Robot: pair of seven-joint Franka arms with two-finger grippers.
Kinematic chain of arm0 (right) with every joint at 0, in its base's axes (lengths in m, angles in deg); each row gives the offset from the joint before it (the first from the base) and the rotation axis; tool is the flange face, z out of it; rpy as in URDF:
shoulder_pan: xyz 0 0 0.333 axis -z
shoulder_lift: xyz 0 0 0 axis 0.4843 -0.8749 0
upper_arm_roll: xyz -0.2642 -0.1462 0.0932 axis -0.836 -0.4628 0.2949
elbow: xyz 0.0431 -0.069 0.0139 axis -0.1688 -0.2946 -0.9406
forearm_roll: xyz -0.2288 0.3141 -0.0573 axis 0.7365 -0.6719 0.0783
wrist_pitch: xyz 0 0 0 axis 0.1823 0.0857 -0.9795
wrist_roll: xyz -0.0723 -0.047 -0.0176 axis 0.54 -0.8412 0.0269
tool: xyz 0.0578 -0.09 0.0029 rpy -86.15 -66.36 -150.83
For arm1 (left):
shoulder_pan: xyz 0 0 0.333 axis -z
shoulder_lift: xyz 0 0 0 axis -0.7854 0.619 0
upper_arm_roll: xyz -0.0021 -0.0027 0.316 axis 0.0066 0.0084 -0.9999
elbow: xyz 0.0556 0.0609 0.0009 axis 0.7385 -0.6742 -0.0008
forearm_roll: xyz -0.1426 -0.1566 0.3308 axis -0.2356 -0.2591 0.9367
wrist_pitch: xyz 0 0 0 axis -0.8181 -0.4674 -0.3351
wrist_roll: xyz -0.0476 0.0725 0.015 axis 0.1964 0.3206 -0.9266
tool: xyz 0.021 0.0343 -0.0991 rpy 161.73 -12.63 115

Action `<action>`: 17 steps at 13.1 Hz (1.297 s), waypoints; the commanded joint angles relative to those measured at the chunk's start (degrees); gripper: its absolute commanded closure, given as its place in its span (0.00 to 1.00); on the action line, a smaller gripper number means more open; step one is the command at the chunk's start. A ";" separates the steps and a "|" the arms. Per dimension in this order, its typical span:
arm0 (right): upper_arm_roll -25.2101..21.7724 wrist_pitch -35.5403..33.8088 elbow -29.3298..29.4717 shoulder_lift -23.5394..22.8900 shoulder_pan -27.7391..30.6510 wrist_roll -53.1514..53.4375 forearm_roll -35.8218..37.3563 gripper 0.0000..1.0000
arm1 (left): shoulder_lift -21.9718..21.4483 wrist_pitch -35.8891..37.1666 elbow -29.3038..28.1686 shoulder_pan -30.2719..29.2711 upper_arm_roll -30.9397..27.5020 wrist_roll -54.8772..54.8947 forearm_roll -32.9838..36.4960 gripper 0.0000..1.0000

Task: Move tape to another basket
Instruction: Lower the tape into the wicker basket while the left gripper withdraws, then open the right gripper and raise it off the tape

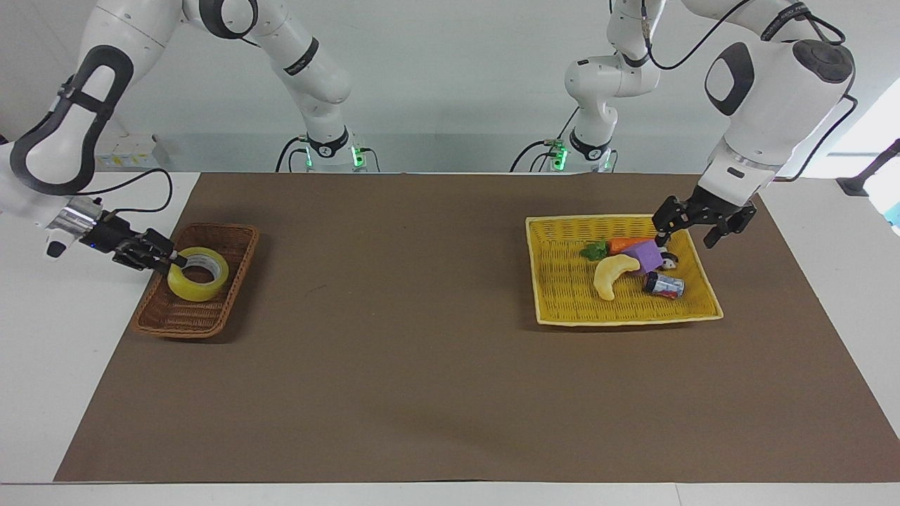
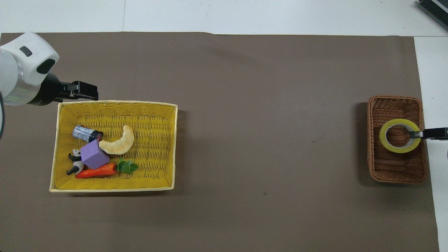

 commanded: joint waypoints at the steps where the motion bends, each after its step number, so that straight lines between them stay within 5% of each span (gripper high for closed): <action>1: 0.77 1.68 0.03 0.41 -0.31 -0.17 -0.17 0.00 | -0.55 5.91 4.38 6.88 -6.92 0.83 1.11 0.00; 5: 0.51 10.37 3.71 2.07 -7.31 10.33 2.62 0.00 | -0.47 16.11 12.64 6.09 -7.28 4.86 1.28 0.00; 8: 0.86 13.98 7.49 5.32 -16.46 28.06 18.77 0.00 | -1.61 14.98 11.87 4.87 -7.37 6.20 1.72 0.00; 13: 0.86 8.56 7.15 12.00 -28.15 48.91 29.78 0.00 | -1.61 14.99 11.87 4.77 -7.37 6.11 1.72 0.00; 17: 0.95 1.96 6.97 16.66 -36.16 63.43 31.29 0.00 | -1.61 14.99 11.87 4.77 -7.37 6.11 1.72 0.00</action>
